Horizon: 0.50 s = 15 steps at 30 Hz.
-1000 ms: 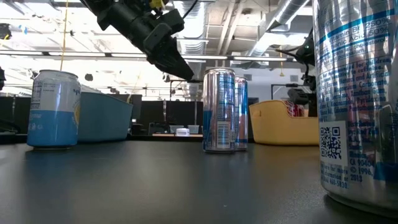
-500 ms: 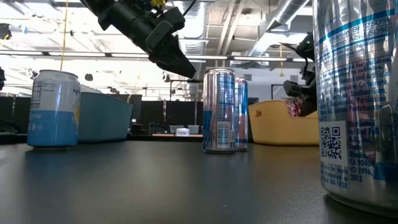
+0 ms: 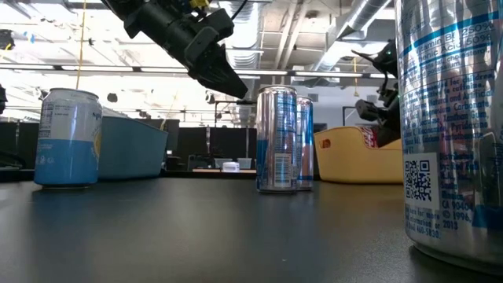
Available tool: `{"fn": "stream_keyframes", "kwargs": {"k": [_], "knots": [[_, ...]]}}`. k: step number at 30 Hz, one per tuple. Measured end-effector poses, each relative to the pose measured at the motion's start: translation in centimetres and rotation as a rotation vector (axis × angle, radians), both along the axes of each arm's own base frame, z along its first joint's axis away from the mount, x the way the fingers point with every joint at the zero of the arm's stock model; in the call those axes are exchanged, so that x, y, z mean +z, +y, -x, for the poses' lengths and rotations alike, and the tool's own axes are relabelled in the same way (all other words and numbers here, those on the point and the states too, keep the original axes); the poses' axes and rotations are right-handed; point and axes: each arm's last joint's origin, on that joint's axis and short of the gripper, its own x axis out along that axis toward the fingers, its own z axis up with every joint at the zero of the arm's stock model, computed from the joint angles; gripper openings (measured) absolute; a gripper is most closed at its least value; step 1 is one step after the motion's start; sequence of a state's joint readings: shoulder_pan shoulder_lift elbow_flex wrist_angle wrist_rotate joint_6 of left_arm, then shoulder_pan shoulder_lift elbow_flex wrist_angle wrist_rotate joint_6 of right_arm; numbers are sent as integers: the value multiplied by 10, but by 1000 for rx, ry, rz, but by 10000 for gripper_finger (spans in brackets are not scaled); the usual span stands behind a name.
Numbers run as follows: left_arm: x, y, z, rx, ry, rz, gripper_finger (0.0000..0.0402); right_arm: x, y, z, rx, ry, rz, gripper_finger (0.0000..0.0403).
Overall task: Sort soda cans
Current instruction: Put the top red soda can into the yellow bin
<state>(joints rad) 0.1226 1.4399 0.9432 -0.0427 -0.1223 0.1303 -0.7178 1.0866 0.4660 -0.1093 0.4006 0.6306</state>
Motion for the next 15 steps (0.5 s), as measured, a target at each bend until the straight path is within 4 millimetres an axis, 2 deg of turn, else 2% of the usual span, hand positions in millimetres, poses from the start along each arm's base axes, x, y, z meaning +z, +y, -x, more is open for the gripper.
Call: {"fn": "stream_keyframes", "kwargs": {"k": [5,15], "knots": [[0,0,0,0,0,1,272,1,-3,3,-50,7,21,11],[-1,0,0,0,9,3,272,3,-5,3,-39,27,57,10]]}}
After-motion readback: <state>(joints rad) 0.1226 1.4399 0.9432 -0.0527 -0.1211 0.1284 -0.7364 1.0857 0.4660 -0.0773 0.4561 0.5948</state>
